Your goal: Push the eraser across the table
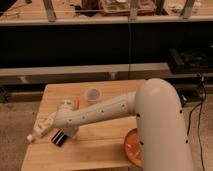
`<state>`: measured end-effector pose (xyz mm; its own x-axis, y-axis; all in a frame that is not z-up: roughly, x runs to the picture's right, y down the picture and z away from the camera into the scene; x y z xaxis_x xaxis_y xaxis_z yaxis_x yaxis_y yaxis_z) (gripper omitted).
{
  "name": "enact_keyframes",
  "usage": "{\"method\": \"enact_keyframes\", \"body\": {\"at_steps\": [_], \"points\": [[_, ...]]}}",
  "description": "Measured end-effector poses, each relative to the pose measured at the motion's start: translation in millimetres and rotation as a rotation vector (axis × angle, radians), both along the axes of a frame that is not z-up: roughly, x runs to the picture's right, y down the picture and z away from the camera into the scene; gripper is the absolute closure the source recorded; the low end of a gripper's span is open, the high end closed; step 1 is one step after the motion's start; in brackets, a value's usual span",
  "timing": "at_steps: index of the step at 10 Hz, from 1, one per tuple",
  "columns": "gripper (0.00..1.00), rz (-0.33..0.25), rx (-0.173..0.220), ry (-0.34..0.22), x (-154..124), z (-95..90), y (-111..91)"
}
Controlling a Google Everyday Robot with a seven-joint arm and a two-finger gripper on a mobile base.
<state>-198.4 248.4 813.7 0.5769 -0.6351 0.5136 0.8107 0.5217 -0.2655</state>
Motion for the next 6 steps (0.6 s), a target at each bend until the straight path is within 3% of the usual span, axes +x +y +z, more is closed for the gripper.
{"method": "enact_keyframes", "body": {"at_steps": [6], "points": [[1.00, 0.002, 0.008, -0.008, -4.9, 6.7, -10.7]]}}
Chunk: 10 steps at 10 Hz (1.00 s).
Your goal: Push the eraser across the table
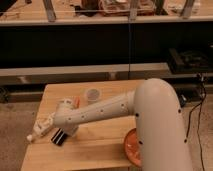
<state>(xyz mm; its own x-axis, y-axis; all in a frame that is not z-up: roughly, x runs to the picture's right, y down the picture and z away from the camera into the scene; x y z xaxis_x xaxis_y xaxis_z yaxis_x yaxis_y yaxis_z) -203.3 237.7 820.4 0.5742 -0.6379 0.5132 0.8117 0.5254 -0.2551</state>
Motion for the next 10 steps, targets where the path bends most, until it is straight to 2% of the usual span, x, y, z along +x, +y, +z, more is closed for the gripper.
{"method": "enact_keyframes", "body": {"at_steps": [10], "points": [[1.00, -0.001, 0.001, -0.010, -5.8, 6.2, -10.0]]}}
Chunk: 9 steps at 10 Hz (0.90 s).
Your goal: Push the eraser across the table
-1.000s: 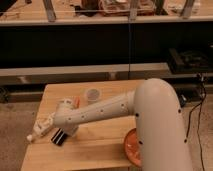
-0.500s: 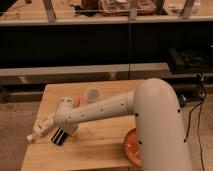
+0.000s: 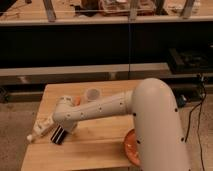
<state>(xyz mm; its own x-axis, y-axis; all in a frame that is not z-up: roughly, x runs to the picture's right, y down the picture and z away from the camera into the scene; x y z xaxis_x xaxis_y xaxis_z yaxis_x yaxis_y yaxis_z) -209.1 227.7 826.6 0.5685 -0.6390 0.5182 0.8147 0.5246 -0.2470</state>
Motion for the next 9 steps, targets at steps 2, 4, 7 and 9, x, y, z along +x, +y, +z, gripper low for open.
{"method": "enact_keyframes", "body": {"at_steps": [2, 4, 7, 9], "points": [[1.00, 0.000, -0.001, -0.003, -2.0, 1.2, -2.1], [1.00, -0.004, 0.001, -0.008, -6.1, 2.1, -5.0], [1.00, -0.004, -0.002, -0.009, -7.9, 2.9, -6.5], [1.00, -0.006, -0.001, -0.011, -11.2, 5.0, -9.8]]}}
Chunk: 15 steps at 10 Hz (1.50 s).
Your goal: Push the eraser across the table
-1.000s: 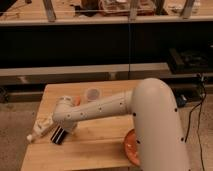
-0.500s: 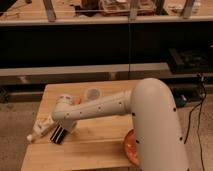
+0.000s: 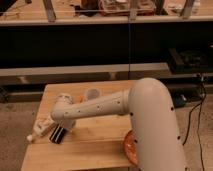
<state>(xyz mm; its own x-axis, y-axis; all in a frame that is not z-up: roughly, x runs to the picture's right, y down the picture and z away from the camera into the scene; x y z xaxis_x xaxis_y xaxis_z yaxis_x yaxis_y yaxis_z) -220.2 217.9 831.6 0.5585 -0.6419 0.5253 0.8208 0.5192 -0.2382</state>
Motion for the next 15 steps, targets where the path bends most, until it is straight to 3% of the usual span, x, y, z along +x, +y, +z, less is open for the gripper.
{"method": "enact_keyframes", "body": {"at_steps": [15], "points": [[1.00, -0.011, 0.013, -0.016, -7.5, 0.7, -5.0]]}}
